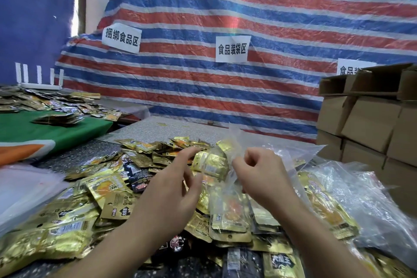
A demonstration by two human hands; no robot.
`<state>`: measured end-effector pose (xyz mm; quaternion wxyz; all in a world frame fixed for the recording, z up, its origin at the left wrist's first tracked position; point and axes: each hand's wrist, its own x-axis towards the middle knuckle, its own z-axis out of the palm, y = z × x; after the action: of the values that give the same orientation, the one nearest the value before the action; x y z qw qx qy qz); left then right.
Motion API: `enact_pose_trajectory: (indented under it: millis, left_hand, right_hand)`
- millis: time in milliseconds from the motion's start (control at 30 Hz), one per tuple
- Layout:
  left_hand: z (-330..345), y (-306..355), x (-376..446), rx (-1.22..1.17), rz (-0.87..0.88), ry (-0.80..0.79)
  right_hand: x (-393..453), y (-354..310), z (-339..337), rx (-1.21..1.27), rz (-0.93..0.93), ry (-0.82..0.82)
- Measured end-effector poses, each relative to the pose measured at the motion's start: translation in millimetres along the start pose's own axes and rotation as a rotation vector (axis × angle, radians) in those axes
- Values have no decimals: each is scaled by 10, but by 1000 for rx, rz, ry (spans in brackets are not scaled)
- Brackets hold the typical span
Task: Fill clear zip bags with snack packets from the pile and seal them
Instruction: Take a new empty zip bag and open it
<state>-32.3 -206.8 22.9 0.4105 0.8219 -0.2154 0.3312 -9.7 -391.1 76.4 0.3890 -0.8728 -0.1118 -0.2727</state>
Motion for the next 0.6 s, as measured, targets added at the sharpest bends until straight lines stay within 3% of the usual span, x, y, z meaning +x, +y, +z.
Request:
enact_pose_trajectory:
  millis: [67, 167, 367, 600]
  left_hand:
    - [-27, 93, -42, 74, 146, -66]
    - [16, 151, -106, 182, 219, -190]
    - [23, 42, -68, 290, 137, -201]
    - [10, 0, 2, 213, 39, -135]
  right_hand:
    - [-4, -1, 25, 3, -9, 7]
    - [-5, 7, 49, 39, -4, -2]
    - [29, 82, 56, 45, 17, 18]
    - [121, 185, -62, -96, 79, 101]
